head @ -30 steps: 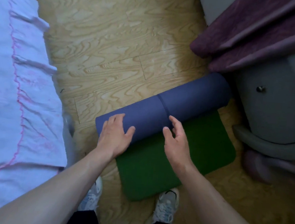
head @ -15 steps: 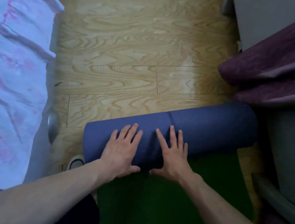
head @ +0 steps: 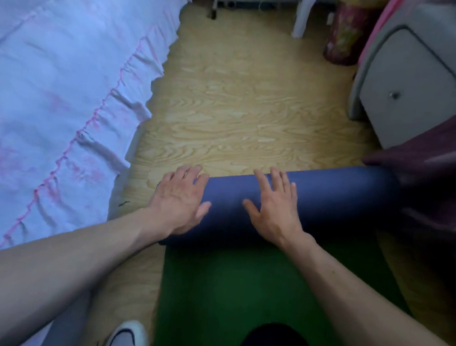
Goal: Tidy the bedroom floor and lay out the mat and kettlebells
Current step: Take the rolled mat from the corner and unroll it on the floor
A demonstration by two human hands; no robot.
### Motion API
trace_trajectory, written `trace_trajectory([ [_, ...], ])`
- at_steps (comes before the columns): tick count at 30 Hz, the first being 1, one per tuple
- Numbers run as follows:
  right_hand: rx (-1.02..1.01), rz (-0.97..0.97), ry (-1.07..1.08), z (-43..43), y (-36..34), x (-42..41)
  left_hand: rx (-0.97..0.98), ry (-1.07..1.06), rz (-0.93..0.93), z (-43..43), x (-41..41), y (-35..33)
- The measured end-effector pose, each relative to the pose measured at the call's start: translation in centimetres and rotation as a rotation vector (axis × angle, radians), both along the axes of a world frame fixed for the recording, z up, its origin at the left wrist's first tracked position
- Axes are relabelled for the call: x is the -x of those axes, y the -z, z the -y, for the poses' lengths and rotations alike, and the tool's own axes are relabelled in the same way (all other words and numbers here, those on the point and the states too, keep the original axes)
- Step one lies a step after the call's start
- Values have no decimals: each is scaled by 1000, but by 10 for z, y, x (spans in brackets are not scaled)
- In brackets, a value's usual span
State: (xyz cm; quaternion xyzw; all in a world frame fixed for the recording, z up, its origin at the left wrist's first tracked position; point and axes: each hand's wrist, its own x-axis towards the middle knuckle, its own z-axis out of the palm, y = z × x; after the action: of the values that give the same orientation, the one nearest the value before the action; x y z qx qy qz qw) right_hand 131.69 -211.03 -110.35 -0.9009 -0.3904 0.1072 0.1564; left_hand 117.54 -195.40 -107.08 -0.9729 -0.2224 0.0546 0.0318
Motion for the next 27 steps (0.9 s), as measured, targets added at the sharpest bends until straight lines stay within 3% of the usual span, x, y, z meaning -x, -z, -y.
trace_trajectory([
  [8,-5,28,-31,-4,-58,-27,22,28,-30,-16,5,-51],
  [19,170,-99,-42,-106,-9,-32,127,-2,-87,-111,-15,-13],
  [27,146,-89,-3,-196,-91,-81,299,-98,30,-197,-66,-35],
])
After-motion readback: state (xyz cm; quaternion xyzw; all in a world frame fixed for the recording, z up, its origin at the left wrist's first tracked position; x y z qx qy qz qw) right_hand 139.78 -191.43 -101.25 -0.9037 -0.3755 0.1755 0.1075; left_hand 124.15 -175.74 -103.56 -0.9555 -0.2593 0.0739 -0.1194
